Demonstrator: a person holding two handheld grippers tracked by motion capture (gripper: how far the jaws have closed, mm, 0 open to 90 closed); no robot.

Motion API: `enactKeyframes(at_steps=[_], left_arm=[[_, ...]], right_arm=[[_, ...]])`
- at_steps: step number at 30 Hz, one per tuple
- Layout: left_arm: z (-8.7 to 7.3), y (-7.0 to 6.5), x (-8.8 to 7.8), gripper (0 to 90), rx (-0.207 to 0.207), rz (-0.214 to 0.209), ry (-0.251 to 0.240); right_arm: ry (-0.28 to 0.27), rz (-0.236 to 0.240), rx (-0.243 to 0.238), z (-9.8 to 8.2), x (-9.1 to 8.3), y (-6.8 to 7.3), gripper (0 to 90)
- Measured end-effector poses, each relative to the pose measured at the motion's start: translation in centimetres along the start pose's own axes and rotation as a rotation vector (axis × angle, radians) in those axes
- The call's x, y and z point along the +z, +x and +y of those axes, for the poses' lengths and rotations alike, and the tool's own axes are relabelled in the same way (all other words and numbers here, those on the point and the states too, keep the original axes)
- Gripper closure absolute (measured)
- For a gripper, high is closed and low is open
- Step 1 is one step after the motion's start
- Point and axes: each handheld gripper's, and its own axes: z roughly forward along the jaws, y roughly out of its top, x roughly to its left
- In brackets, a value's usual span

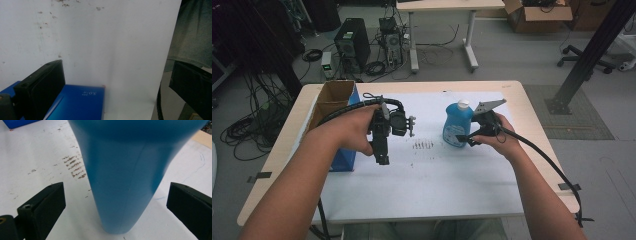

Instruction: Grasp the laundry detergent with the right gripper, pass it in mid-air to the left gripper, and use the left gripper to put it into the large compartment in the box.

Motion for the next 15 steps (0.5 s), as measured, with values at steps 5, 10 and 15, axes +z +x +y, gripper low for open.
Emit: enactKeyframes(at_steps=[5,10,15], left_arm=[[-0.1,0.0,0.0,0.4,-0.003,0.000,0.000],[-0.4,-0.1,0.1,0.4,-0.008,0.001,-0.003],[-0.6,-0.1,0.2,0.4,-0.009,-0.002,0.000]], right_arm=[[-0.015,-0.008,0.001,-0.1,0.3,0.1,2.0],[-0.041,-0.020,0.006,-0.3,0.8,0.3,1.7],[-0.056,-0.028,0.022,-0.5,1.2,0.4,1.6]])
